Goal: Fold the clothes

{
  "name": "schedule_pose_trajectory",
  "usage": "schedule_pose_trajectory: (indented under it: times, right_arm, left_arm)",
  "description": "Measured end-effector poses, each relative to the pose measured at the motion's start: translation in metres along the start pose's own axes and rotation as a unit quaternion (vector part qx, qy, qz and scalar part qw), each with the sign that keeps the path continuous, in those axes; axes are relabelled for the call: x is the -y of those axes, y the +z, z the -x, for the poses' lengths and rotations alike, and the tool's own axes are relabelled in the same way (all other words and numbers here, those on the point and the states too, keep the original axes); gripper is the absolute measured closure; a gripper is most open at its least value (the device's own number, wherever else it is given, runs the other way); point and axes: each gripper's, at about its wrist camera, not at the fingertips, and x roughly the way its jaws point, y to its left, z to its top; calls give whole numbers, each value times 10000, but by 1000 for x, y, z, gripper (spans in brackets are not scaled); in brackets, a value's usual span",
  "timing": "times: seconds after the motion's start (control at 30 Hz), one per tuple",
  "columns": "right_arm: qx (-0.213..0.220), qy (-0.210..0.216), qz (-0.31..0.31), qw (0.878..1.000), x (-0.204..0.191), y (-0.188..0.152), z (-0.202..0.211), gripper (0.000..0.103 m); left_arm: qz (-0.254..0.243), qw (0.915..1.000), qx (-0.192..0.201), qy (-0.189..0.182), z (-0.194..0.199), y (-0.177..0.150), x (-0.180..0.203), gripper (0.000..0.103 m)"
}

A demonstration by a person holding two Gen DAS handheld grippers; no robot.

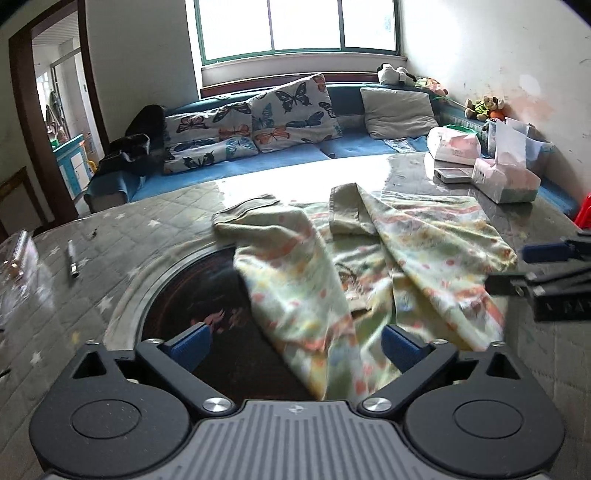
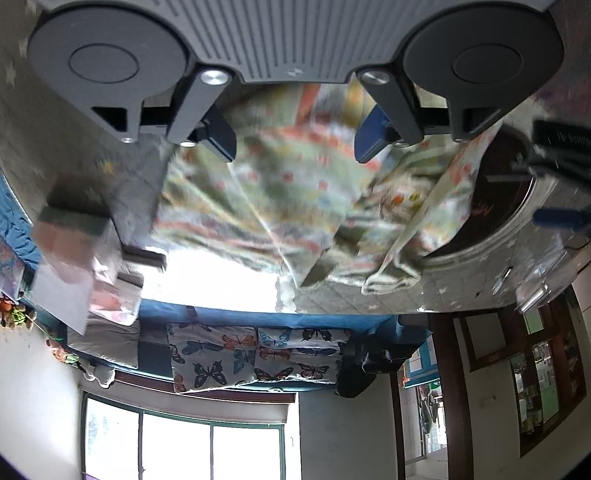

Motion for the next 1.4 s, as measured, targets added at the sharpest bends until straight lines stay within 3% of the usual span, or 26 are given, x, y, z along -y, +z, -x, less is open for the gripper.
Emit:
schedule_pose_trajectory:
  times: [0.13,0.4,0.7,0.83,0.93,1.13,1.23,1.3,1.4]
  right_arm:
    - [-6,64,58,10000,2,27,-29,39]
    - [-39,223,51,9997,7,78,-96,47]
    - [-260,282,6,9993,9,108,-165,57]
    - [-408,363,-90,9985,12,107,-181,83]
    - [-361,407,-207,9983,17,103,-175,98]
    - [-4,215,-354,9991,36,101,-135,100]
    - [260,59,-489,9984,53,101,-104,100]
    - [441,-77,-581,9973,66,97,-79,100]
    - [690,-306,-701,9947,88,86,-38,100]
  left_arm:
    - [84,9998,-155,-116,-23,5,1,17]
    - [243,9981,-407,-383,-45,3,-8,47]
    - [354,9972,-443,-494,-50,4,-11,49]
    - [354,9972,-457,-480,-51,5,-11,49]
    - [327,9974,-455,-453,-52,5,-10,46]
    - [272,9978,-451,-398,-53,5,-7,47]
    - [276,9979,-444,-376,-53,4,-9,63]
    - [321,9977,-450,-380,-54,4,-12,79]
    - [430,9973,-452,-396,-52,2,-15,90]
